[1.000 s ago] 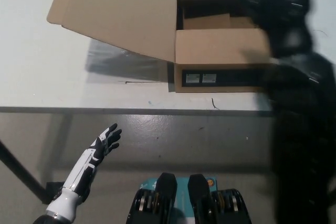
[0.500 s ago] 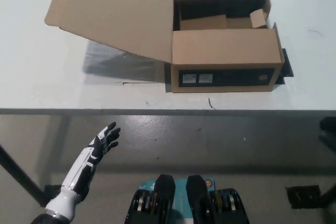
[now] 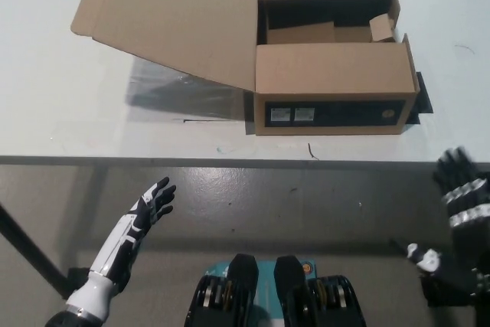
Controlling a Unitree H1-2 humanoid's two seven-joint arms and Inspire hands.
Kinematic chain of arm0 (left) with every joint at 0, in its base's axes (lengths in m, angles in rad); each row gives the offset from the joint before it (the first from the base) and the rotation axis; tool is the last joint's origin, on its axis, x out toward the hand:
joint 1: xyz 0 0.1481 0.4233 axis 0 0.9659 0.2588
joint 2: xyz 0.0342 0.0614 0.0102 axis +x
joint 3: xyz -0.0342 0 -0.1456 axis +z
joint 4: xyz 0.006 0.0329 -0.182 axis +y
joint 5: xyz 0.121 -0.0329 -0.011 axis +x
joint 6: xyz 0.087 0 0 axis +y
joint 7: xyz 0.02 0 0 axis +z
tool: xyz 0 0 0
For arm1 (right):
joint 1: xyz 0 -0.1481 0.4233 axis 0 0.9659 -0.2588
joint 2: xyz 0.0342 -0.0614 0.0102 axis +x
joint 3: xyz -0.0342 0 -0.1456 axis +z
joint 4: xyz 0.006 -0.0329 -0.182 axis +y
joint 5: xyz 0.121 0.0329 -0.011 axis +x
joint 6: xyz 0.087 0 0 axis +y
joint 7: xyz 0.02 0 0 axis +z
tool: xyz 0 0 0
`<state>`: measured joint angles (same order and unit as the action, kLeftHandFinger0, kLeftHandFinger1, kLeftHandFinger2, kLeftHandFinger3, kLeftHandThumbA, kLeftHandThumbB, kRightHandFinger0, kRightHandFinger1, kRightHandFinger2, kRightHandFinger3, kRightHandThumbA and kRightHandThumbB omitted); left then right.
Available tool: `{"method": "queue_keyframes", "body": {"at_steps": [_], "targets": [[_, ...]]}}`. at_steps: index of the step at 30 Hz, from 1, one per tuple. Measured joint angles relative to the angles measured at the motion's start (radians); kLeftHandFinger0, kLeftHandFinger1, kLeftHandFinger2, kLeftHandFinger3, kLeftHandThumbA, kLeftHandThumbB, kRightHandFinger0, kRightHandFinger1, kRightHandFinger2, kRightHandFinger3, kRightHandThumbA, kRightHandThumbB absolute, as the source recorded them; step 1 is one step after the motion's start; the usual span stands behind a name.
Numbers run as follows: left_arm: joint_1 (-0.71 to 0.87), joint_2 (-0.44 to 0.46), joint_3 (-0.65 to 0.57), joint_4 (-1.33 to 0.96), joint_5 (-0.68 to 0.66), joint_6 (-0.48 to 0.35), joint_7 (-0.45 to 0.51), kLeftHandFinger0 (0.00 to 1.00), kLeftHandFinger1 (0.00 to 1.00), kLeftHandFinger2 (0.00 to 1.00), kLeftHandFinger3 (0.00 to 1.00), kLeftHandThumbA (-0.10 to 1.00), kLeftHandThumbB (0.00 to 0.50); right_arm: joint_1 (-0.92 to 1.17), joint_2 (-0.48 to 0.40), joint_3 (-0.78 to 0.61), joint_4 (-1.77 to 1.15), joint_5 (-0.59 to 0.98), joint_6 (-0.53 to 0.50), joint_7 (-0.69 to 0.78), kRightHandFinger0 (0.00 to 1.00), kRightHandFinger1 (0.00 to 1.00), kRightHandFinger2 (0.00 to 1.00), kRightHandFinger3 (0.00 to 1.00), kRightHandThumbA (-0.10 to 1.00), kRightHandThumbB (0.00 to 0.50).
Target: A small storage box is placed at the center of the table and the robot uses its right hand to slide under its lid and push it upwards to open it
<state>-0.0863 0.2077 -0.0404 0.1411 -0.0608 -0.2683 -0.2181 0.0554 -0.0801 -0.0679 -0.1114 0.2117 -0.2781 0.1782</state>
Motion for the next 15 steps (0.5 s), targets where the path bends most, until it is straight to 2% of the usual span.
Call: {"method": "queue_keyframes", "body": {"at_steps": [4, 11, 15], "targets": [[0.0, 0.0, 0.0, 0.0, -0.003, 0.0, -0.002, 1.0, 1.0, 1.0, 1.0, 1.0, 0.303, -0.001, 0.004, 0.007, 0.103, -0.044, -0.039, -0.007, 1.0, 1.0, 1.0, 1.0, 1.0, 0.268], [0.001, 0.0, 0.0, 0.0, -0.004, -0.002, -0.003, 1.0, 1.0, 1.0, 1.0, 1.0, 0.309, -0.008, 0.003, 0.024, 0.193, -0.102, -0.068, -0.016, 1.0, 1.0, 1.0, 1.0, 1.0, 0.282], [0.001, 0.0, 0.0, 0.001, -0.004, -0.007, -0.003, 1.0, 1.0, 1.0, 1.0, 1.0, 0.312, -0.01, 0.003, 0.028, 0.218, -0.103, -0.068, -0.015, 1.0, 1.0, 1.0, 1.0, 1.0, 0.258]]}}
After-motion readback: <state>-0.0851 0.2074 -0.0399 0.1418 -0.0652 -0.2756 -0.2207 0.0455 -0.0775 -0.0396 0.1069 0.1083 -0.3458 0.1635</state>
